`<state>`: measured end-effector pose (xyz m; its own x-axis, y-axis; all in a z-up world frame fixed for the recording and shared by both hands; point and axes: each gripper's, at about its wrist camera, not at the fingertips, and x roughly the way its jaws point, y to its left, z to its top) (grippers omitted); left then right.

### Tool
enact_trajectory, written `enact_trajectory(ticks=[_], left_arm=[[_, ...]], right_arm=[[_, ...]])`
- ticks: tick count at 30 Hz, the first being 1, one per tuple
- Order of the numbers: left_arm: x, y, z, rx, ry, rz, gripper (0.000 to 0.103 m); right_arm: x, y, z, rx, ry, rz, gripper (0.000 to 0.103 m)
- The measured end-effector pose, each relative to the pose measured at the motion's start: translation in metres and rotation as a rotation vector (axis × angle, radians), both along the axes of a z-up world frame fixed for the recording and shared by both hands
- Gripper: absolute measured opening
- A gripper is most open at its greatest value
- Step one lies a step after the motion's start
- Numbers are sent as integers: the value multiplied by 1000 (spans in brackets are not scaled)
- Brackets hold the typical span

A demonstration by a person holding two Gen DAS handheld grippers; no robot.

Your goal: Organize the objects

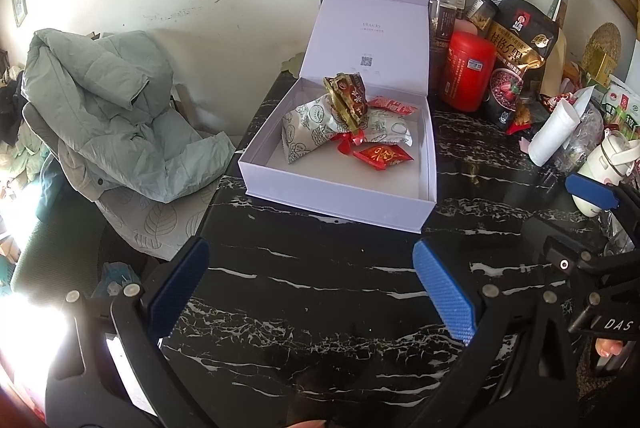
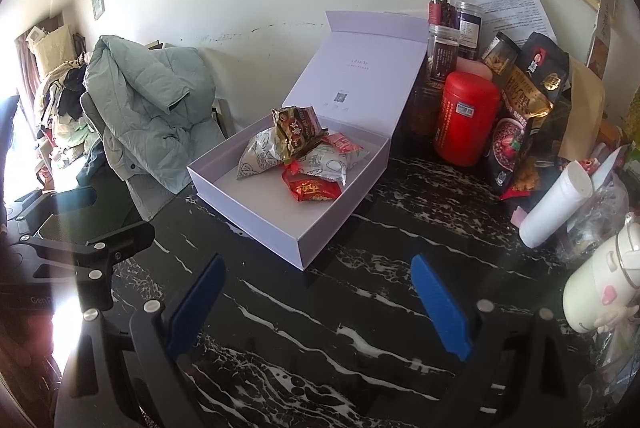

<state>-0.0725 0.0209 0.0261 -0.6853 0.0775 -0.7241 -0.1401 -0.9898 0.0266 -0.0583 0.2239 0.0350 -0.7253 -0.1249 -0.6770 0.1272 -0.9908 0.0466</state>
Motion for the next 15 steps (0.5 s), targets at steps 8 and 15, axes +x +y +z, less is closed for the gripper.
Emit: enact_trajectory(ticks=[8, 15], left_arm=[[0, 0, -1, -4, -1, 2, 102], [-1, 0, -2, -7, -4, 2, 102]], right_arm=[[-1, 0, -1, -2, -2, 1, 95], [-2, 0, -3, -7, -4, -4, 95]])
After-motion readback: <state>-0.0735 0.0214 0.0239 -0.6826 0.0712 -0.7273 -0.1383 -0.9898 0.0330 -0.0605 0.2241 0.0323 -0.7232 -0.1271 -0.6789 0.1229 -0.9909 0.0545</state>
